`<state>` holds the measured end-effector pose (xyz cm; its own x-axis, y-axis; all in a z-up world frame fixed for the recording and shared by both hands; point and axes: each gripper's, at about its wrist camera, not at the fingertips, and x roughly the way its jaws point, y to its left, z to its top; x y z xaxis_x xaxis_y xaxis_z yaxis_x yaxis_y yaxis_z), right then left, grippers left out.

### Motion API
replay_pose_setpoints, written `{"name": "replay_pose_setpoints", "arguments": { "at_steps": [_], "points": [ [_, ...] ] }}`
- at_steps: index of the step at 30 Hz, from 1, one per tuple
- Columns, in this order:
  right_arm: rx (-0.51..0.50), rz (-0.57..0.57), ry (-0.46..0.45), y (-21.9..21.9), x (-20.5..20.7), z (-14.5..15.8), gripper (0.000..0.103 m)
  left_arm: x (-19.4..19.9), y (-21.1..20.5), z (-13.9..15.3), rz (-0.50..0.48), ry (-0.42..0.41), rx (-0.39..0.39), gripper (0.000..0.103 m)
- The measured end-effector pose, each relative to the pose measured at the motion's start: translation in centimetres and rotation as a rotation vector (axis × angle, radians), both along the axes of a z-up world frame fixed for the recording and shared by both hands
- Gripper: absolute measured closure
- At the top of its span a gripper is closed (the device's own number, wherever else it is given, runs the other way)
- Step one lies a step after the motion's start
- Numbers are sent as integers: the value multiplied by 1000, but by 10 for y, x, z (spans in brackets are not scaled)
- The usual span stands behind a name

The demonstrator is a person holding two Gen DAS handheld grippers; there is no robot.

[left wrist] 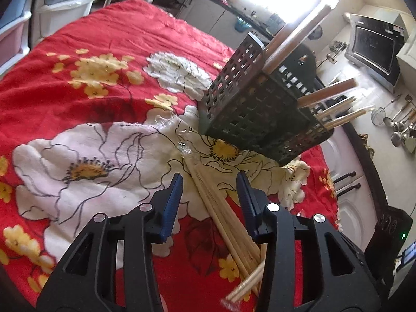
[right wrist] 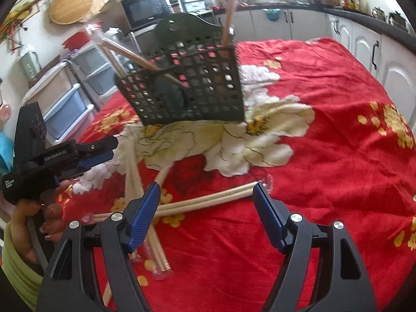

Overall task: Organize utensils
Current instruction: 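Lower both tools onto the pile and close each on a wooden chopstick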

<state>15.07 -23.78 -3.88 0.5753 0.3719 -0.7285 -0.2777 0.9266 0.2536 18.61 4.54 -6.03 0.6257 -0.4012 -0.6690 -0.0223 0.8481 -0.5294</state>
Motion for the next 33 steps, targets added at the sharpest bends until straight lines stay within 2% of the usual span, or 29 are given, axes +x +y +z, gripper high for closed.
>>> {"name": "replay_pose_setpoints", "arguments": {
  "at_steps": [8,14,16,25,28,33],
  "points": [
    [47,-54,89,-11,15,-14,32,26,-7,-8,3,66,37,68],
    [143,-99,159,-21,29,-19,35,30,-7,-13,2,72,37,81],
    [174,-118,184,-23,35,-21,39,29,-5,-14,6,72,30,88],
    [195,-174,205,-25,51,-25,68,19,11,-13,20,52,-46,95],
    [188,-184,206,-27,57,-29,81,16,15,-11,24,41,-63,96],
    [242,-199,216,-35,63,-34,92,10,21,-12,28,33,-86,97]
  ]
}}
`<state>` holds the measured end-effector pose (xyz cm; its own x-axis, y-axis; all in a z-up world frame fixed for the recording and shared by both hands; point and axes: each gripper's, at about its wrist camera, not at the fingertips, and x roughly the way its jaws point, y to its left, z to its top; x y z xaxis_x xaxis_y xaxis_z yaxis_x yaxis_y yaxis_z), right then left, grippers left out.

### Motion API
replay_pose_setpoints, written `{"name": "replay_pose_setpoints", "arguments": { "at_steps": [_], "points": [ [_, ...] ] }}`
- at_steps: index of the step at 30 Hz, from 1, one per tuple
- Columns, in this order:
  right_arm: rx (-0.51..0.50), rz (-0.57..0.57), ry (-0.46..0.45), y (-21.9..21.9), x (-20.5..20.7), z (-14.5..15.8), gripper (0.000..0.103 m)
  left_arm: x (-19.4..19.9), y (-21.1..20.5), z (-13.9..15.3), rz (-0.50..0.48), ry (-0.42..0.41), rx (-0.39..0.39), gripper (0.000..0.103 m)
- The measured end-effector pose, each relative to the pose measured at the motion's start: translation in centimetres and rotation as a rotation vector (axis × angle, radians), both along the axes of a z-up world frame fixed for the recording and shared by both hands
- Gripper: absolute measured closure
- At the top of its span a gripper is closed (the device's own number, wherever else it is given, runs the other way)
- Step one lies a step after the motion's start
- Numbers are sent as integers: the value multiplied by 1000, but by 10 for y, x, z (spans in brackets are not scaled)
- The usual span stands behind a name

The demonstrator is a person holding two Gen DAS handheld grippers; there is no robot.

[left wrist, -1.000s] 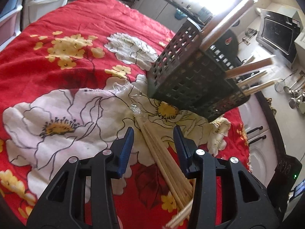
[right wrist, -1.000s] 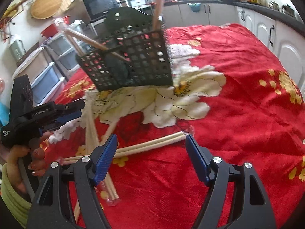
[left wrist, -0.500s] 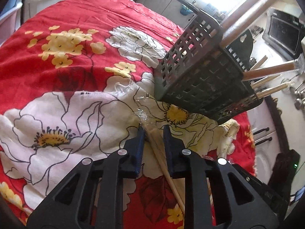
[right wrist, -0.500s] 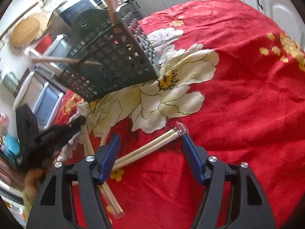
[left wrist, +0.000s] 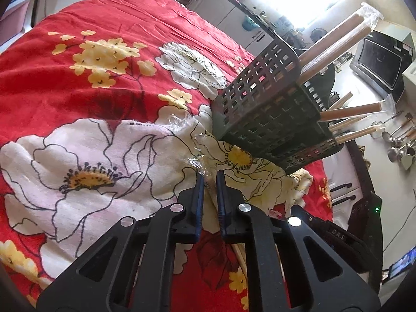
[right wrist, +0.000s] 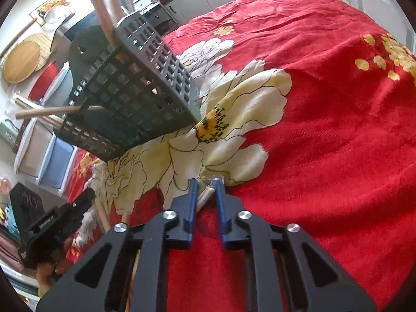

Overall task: Organize utensils
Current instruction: 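Lower both tools onto the pile and close each on a wooden chopstick, then lift the held chopsticks upright and carry both tools over the mesh caddy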

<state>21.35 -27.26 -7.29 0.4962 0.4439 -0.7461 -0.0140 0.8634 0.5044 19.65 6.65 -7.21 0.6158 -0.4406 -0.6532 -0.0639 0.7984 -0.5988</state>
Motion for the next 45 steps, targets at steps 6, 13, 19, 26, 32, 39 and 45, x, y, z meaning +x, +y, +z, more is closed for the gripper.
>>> {"name": "replay_pose_setpoints", "arguments": {
  "at_steps": [6,13,19,26,32,39,45],
  "points": [
    [114,-7,-13,-9,1,4,96,-7,7,2,9,-24,-30,98],
    [106,48,-140,-3,-12,39,97,-20,18,20,68,-97,-7,98],
    [76,77,-262,1,-24,76,97,-27,20,41,75,-164,-8,99],
    [54,95,-375,2,-37,114,97,-30,0,76,15,-248,-4,100],
    [42,112,-445,1,-46,136,97,-31,-22,103,-39,-312,9,100],
    [37,128,-504,2,-56,156,97,-37,-38,124,-80,-365,27,100],
    [24,136,-543,6,-63,167,97,-42,-48,136,-103,-399,42,100]
  ]
}}
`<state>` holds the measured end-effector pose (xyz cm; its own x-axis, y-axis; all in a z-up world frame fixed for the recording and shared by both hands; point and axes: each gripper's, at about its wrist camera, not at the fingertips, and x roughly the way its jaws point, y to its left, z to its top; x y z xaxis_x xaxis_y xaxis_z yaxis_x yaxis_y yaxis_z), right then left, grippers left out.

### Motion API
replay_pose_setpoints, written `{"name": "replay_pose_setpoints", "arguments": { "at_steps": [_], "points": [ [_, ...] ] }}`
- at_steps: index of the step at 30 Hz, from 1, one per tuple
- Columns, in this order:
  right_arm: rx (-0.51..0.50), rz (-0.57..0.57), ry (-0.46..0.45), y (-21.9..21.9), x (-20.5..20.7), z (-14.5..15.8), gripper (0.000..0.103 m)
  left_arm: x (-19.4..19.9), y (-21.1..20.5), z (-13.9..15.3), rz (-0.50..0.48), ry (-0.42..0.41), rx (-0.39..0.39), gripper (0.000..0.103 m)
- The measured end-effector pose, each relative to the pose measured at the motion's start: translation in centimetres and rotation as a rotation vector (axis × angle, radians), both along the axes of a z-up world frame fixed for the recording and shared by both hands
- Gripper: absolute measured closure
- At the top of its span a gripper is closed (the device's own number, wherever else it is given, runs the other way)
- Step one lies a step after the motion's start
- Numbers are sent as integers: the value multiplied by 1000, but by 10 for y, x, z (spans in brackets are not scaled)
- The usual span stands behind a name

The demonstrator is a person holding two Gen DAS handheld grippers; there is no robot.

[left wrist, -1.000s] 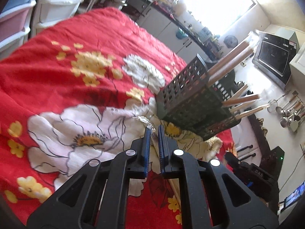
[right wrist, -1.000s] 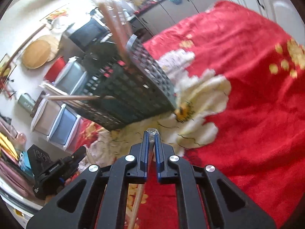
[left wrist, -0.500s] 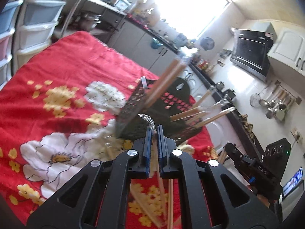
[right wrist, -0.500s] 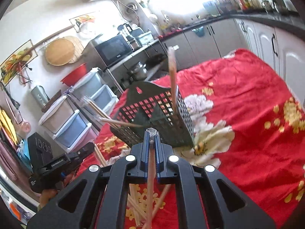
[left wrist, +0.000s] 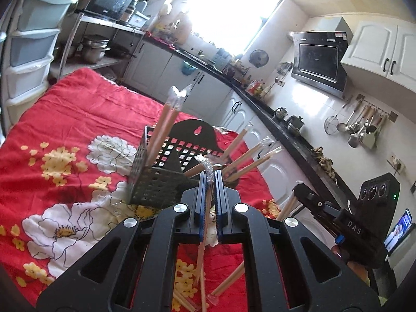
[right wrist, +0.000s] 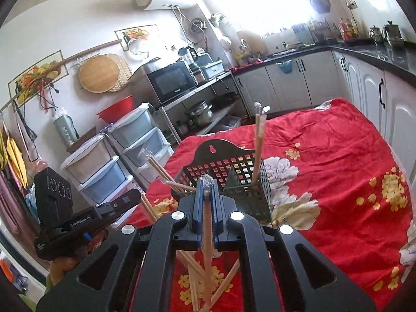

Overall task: Organize utensils
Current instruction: 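Lift the held chopsticks upright and carry both tools over the mesh caddy, then lower the right tool's chopstick into the caddy and open while the left tool releases its own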

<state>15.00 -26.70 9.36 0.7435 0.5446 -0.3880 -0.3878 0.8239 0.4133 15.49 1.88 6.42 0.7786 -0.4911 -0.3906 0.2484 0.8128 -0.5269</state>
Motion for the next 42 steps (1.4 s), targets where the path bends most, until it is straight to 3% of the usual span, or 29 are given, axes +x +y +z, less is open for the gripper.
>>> {"name": "replay_pose_setpoints", "arguments": {
  "at_steps": [15,24,42],
  "points": [
    [-30,-15,-105,-1,-9,27,97,-1,-16,25,-33,-72,41,100],
    [-55,-18,-175,2,-5,48,97,8,-26,55,-36,-139,74,100],
    [-101,-74,-377,12,27,107,97,35,-26,125,88,-310,126,100]
  ]
}}
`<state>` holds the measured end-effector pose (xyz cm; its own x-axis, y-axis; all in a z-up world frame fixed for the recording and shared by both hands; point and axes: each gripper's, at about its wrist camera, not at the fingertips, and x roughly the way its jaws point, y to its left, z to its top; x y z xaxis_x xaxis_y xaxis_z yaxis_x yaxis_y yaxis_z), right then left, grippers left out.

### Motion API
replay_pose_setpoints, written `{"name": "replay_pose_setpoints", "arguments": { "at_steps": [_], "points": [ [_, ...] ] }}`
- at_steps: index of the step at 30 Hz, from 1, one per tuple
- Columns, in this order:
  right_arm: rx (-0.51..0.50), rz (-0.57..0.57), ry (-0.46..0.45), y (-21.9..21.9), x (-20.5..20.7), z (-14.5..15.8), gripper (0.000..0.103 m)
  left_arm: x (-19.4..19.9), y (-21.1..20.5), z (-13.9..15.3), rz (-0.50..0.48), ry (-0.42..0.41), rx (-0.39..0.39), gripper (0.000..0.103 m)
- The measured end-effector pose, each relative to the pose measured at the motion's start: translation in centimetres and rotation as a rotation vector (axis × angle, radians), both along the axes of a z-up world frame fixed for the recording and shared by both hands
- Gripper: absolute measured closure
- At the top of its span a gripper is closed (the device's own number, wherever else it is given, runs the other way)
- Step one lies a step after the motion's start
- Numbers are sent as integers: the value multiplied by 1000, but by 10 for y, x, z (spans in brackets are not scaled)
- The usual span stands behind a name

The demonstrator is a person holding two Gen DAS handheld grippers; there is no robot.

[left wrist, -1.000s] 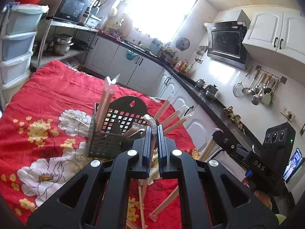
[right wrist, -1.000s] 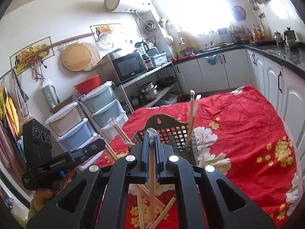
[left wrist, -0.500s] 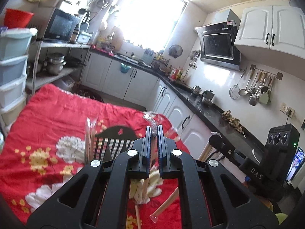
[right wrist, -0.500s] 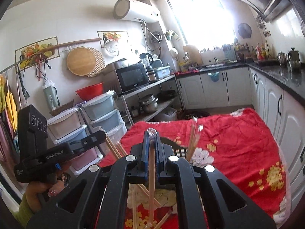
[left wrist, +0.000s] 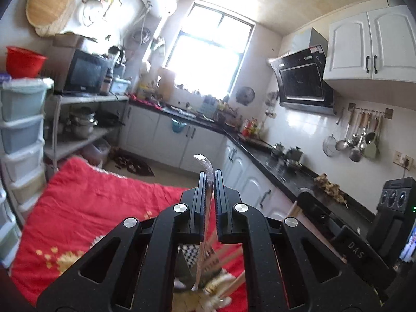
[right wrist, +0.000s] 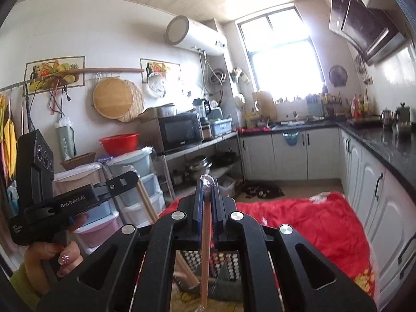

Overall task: Organize utensils
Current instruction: 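Lower the right tool's chopstick into the caddy and open while the left tool releases its own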

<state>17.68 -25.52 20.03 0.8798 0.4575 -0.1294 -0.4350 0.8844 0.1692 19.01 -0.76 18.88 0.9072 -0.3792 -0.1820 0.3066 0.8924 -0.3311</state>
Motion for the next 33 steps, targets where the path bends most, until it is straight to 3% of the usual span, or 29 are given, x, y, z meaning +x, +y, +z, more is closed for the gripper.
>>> {"name": "replay_pose_setpoints", "arguments": {
  "at_steps": [9,15,21,27,33],
  "points": [
    [-17,-49,-79,3,21,2,97,12,8,14,109,-77,25,100],
    [-40,-69,-114,9,32,-14,97,17,10,1,167,-104,65,100],
    [-70,-97,-125,16,46,-34,97,28,9,-19,167,-94,92,100],
    [-55,-116,-79,20,63,-50,97,35,2,-38,139,-89,120,100],
    [-40,-135,-30,25,76,-59,97,45,4,-59,83,-34,108,100]
  ]
}}
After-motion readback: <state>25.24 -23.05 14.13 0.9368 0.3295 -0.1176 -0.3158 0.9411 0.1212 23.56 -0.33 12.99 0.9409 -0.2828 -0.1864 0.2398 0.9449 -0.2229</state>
